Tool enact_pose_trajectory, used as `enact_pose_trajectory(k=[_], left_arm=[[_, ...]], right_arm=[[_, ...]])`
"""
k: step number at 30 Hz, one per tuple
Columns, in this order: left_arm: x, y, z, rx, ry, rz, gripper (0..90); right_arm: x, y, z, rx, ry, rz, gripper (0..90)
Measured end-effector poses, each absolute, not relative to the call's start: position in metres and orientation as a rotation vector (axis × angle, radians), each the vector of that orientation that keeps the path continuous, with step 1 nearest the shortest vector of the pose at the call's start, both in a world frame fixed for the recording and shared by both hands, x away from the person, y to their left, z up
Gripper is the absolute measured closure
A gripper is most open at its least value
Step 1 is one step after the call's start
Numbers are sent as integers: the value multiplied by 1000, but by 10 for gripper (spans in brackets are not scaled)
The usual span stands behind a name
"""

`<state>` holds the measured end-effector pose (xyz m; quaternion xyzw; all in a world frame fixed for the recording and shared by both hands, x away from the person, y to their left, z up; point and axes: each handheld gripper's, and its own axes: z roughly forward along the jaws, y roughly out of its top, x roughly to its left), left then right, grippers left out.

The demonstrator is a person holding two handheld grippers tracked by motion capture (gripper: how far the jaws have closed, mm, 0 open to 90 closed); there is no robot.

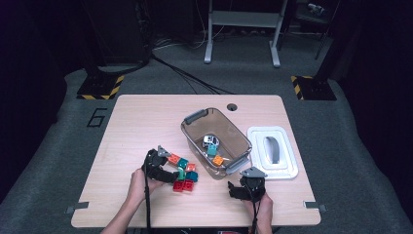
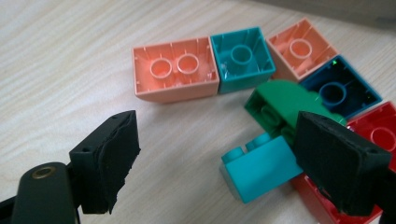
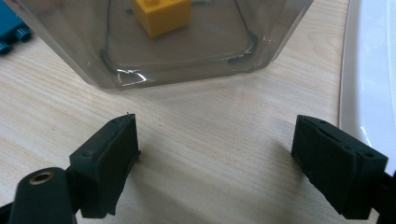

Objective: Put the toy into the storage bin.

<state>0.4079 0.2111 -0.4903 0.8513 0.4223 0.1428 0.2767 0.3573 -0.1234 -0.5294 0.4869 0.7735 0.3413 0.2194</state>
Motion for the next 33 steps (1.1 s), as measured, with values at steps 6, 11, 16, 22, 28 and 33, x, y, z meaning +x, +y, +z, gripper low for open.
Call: enact_pose_trajectory(k=[6, 11, 16, 22, 28, 33], left_arm=[[405, 220, -490, 2317, 1131, 406, 158], [404, 226, -489, 2314, 1133, 399, 233], [404, 226, -489, 2317, 1112, 377, 344], [405, 225, -490, 2310, 1101, 346, 492], [405, 226, -488, 2319, 1090, 351, 588], [405, 227, -485, 2308, 1087, 346, 589]], right_arm=[[357, -123, -529, 1358, 2137, 943, 142], [357, -123, -529, 1350, 2140, 945, 143], [357, -123, -529, 1351, 2139, 945, 143], [357, -123, -529, 1350, 2140, 945, 143], [357, -123, -529, 1359, 2137, 942, 142], [357, -123, -529, 1359, 2136, 942, 142]])
